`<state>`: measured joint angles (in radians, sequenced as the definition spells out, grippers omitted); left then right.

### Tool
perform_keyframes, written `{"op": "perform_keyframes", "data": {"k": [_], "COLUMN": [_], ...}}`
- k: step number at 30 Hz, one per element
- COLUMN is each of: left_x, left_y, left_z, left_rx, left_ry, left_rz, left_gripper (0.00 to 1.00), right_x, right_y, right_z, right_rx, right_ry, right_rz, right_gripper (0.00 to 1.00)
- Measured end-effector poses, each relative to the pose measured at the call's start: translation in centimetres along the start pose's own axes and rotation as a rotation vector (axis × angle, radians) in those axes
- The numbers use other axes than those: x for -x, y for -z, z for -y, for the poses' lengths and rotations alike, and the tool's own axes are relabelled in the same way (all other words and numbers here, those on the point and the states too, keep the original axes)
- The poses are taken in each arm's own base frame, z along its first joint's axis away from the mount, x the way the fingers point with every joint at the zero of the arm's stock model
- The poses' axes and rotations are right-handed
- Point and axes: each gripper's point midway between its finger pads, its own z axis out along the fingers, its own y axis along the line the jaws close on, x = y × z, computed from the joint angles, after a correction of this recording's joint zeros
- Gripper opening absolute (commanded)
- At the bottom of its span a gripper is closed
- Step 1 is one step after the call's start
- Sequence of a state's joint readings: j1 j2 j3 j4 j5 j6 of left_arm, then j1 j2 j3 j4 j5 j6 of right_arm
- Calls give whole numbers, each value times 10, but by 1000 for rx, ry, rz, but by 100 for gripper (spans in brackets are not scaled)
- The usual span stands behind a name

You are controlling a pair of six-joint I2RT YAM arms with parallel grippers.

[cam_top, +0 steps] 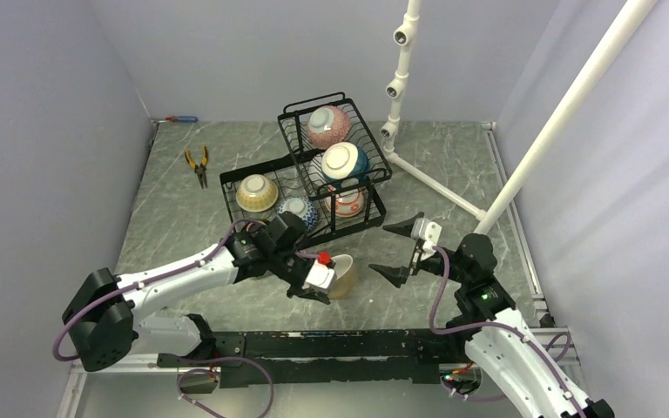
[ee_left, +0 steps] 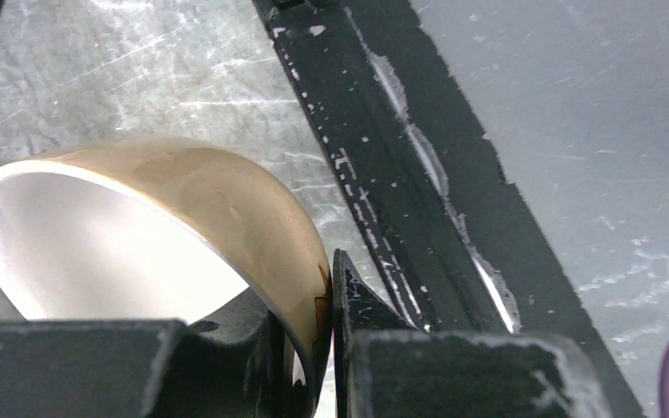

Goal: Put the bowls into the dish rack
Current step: Pick up the bowl from the center of the board.

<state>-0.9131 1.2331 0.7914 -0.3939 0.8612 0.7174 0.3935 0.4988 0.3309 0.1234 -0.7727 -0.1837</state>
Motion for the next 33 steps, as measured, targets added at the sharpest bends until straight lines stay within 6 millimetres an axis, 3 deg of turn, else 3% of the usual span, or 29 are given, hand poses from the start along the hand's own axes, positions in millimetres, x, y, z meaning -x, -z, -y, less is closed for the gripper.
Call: {"op": "perform_keyframes", "data": {"k": [8, 13, 21, 33], "left_x": [10, 18, 6, 9], "left_y": [15, 31, 51, 58], "left_z": [16, 14, 14, 26], "left_rx": [-118, -134, -107, -118], "left_ry": [73, 76, 123, 129], "left_rz": [87, 115, 101, 100], "left_gripper": [3, 3, 3, 3], "right_x": [-7, -7, -1, -17], "right_y": [-6, -11, -28, -62], "right_z": [-24, -42, -72, -83], "right_rx": [155, 246, 383, 442], "right_ry": [47, 99, 225, 351], "right_rz": [-5, 0, 16, -47], "right_gripper": [100, 100, 100, 100]}}
